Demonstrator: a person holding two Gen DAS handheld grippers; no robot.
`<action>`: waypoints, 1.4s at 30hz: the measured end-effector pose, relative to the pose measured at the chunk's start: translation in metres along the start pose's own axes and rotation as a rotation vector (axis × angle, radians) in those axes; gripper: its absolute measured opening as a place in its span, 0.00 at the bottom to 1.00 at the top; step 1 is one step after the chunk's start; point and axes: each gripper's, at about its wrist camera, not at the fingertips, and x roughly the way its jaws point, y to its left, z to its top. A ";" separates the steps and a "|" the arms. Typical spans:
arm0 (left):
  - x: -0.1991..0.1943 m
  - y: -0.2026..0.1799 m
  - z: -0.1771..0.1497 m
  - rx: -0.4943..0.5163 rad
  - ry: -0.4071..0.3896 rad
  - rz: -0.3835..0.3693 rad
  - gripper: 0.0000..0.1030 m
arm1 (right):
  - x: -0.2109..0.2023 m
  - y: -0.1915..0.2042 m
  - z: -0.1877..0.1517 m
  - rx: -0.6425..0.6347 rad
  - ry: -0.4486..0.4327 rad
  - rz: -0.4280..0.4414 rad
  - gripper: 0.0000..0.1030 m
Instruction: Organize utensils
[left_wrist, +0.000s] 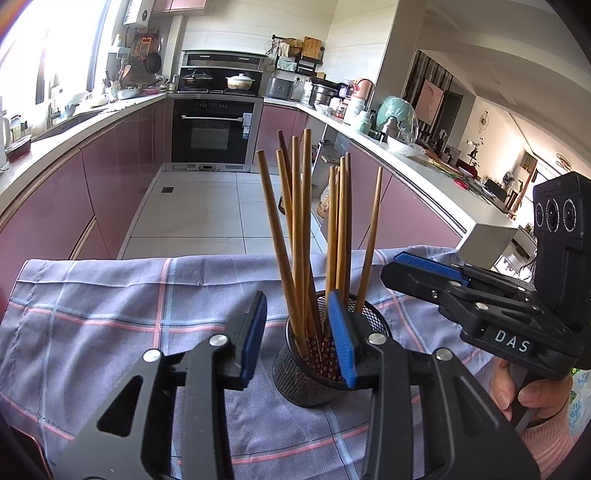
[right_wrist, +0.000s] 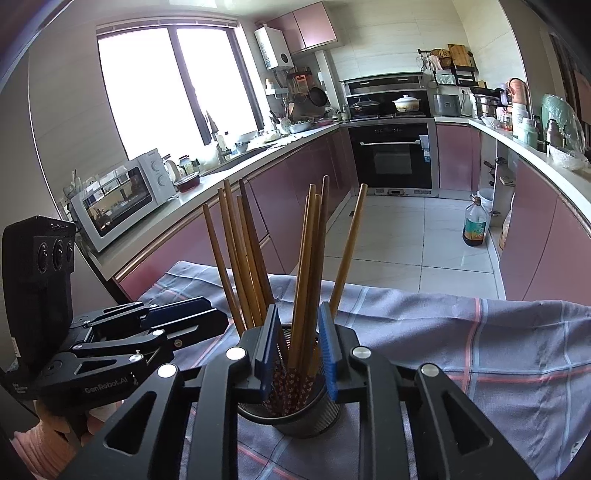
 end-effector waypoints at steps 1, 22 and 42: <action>-0.002 0.000 -0.002 0.000 -0.007 0.009 0.42 | -0.001 0.000 -0.001 0.000 -0.003 -0.001 0.26; -0.063 0.016 -0.077 0.005 -0.220 0.342 0.95 | -0.052 0.033 -0.072 -0.062 -0.227 -0.196 0.94; -0.120 -0.010 -0.104 0.023 -0.310 0.378 0.95 | -0.072 0.074 -0.100 -0.094 -0.300 -0.184 0.94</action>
